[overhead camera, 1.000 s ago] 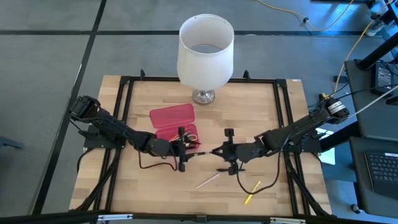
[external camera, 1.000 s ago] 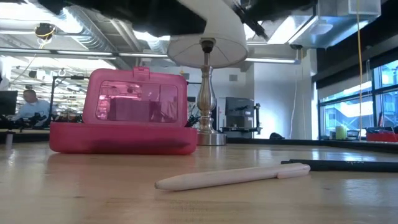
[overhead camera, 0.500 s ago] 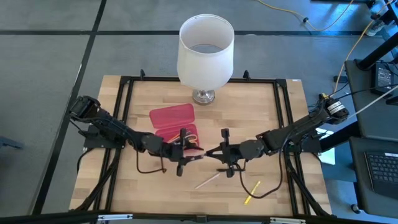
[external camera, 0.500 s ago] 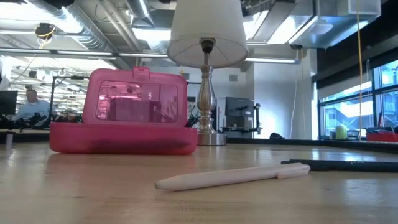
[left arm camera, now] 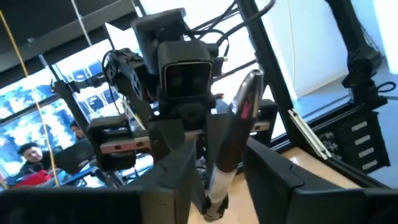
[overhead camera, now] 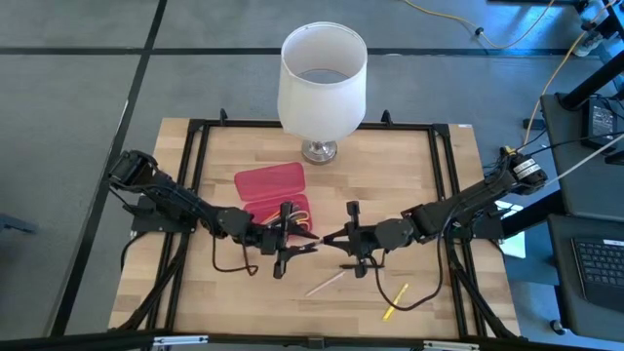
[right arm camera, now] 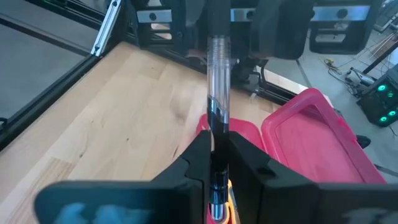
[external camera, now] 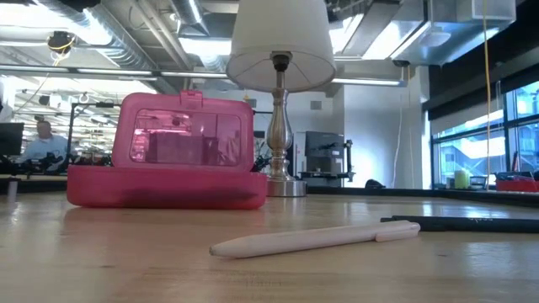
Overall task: Pick & place school supplies into a supply box
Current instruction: Put the transparent pen into the red supply box
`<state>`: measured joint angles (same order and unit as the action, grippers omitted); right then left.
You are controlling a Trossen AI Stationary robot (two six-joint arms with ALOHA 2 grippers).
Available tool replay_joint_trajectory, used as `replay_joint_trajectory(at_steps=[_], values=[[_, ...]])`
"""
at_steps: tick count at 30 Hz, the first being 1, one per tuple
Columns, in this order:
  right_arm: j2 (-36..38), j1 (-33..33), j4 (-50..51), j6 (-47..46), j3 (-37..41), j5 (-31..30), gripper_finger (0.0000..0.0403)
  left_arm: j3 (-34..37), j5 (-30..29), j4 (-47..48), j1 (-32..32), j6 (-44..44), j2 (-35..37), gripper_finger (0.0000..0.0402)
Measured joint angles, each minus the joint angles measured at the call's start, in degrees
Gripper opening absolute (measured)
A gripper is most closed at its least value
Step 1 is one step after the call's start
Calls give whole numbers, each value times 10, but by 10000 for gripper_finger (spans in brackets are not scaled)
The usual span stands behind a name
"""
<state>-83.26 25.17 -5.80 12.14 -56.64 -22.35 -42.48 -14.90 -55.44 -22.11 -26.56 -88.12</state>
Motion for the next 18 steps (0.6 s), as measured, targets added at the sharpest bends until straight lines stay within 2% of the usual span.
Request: replay_joint_trajectory(at_steps=[6, 18], values=[[0, 0, 1, 0, 0, 0, 49, 0, 27, -1, 0, -21, 0, 103], [0, 0, 13, 0, 0, 2, 49, 0, 23, 5, 0, -36, 1, 33]])
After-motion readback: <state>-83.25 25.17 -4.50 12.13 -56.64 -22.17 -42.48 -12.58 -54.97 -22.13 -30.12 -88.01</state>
